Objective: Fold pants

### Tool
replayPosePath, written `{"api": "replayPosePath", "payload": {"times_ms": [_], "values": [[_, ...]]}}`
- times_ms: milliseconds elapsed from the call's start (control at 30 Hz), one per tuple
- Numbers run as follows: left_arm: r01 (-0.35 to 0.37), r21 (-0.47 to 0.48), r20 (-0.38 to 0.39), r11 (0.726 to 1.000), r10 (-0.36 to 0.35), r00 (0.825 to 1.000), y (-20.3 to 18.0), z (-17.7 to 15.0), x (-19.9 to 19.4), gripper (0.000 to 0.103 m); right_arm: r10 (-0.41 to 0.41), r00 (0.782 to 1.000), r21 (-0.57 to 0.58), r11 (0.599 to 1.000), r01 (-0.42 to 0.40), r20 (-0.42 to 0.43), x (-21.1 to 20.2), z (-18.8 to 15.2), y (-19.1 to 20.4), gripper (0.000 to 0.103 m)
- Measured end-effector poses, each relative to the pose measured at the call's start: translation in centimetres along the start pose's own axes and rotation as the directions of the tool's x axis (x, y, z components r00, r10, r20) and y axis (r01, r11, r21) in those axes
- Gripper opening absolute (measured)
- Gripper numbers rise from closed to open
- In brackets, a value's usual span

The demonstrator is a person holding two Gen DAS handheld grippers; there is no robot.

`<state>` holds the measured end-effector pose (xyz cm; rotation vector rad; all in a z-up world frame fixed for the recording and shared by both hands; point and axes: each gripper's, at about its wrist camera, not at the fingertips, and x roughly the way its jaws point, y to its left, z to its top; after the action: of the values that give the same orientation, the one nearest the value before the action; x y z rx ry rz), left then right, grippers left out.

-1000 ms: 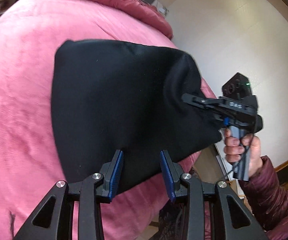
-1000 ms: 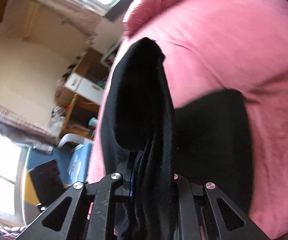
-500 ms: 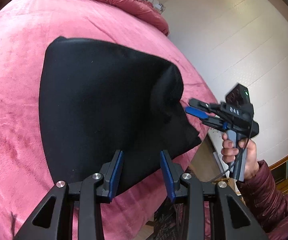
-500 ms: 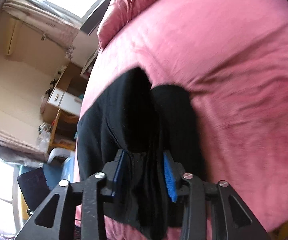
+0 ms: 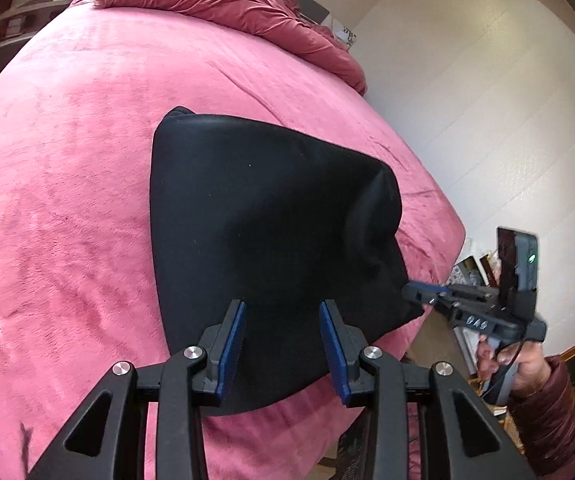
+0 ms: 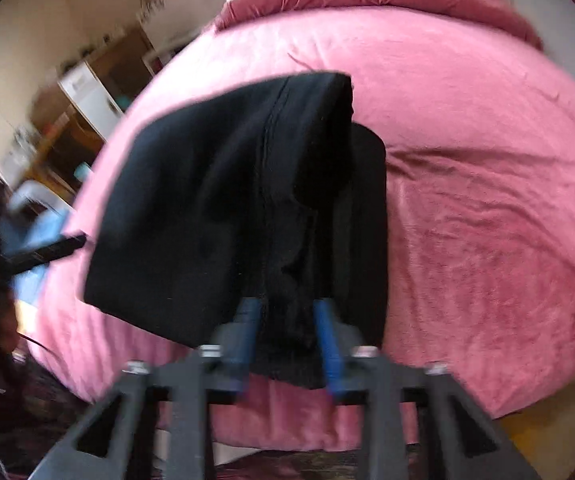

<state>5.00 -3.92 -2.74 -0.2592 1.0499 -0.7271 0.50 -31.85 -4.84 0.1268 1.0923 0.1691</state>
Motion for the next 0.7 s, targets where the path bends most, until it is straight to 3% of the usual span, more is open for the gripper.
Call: {"api": "replayPosePath", "payload": {"times_ms": [133,300,433,500,567,600,700], "values": [[-0.006,0.029,-0.008,1.000,0.006,1.000,-0.4,-0.1,0.4,0.038,-0.001,0.999,0.025,1.000,0.000,0.045,-2.5,-0.8,-0.9,0.001],[-0.007,0.030,-0.028,1.000,0.008,1.000,-0.6,0.1,1.6,0.038,-0.060,0.997,0.064,0.996,0.062,-0.041,-1.6,-3.2,-3.2,0.000],[-0.007,0.033,-0.031,0.999,0.008,1.000,-0.6,0.2,1.6,0.038,-0.004,0.998,0.110,0.994,-0.003,0.064,-3.4,-2.7,-3.7,0.001],[-0.007,0.031,-0.028,1.000,0.008,1.000,-0.5,0.2,1.6,0.038,0.023,0.995,0.085,0.996,-0.032,0.102,-4.1,-1.7,-2.9,0.008],[-0.009,0.032,-0.026,0.999,0.010,1.000,-0.6,0.1,1.7,0.038,0.021,0.994,0.052,0.998,-0.027,0.108,-3.9,-0.8,-2.2,0.042],[-0.008,0.033,-0.025,0.999,0.009,1.000,-0.7,0.1,1.6,0.038,0.020,0.994,0.026,0.999,-0.023,0.105,-3.5,-0.4,-1.7,0.047],[-0.008,0.042,-0.028,0.999,0.010,1.000,-0.8,-0.1,1.5,0.038,-0.002,0.997,-0.021,1.000,0.004,0.074,-1.9,0.4,-0.5,0.048]]}}
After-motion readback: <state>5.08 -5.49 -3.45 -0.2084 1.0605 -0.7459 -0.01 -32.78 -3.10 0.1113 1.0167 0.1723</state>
